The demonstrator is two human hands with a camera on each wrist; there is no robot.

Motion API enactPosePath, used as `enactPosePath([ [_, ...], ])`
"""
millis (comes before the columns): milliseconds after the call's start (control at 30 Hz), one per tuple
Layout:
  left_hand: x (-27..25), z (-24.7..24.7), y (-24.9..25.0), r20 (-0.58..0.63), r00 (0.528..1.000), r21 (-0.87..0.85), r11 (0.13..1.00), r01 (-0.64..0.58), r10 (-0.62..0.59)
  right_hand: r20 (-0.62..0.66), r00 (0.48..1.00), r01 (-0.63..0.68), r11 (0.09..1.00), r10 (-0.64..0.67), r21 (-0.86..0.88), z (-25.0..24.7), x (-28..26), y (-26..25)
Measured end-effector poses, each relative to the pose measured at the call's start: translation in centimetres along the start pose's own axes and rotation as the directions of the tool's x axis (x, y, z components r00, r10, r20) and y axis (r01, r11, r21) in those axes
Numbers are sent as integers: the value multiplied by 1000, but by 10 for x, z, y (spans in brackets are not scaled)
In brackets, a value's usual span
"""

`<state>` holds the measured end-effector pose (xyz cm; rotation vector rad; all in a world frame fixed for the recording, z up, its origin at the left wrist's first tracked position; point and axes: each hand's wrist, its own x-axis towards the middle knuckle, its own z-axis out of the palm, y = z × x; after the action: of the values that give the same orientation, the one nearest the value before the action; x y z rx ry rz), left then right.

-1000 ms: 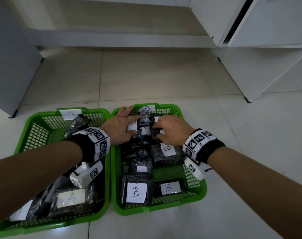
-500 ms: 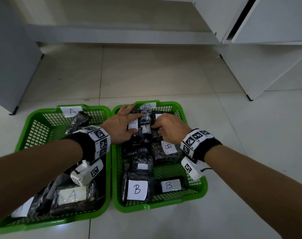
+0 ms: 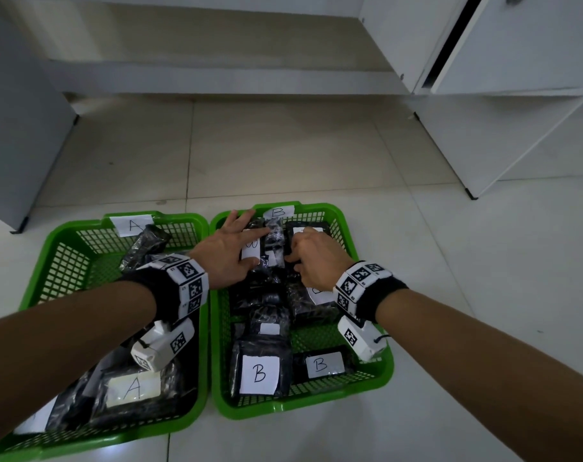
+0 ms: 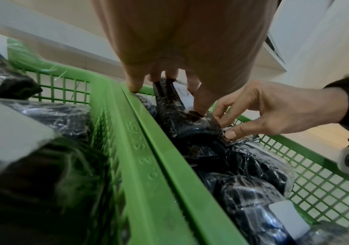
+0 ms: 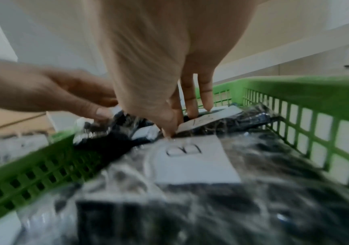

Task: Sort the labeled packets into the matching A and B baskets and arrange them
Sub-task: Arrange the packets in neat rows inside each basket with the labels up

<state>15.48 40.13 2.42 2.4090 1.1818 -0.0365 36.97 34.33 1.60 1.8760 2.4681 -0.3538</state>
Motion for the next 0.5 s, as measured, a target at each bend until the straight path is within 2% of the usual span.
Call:
enactPosePath([
  [133,0,2,-3,-17,1000,-18,1000,-2,1,-43,997,-62,992,67,109,-11,-1,0],
  [333,-5,2,-12,14,1000,64,998,-15,14,-6,993,-115,992,115,42,-5,2,-7],
  [433,-5,4,-10,16,1000,58,998,7,-8,-3,994,-111,994,111,12,-2,5,-11],
  [500,-6,2,-10,0,1000,21,1000,-4,4,-16,992,-122,991,123,54,-4,7,-10],
])
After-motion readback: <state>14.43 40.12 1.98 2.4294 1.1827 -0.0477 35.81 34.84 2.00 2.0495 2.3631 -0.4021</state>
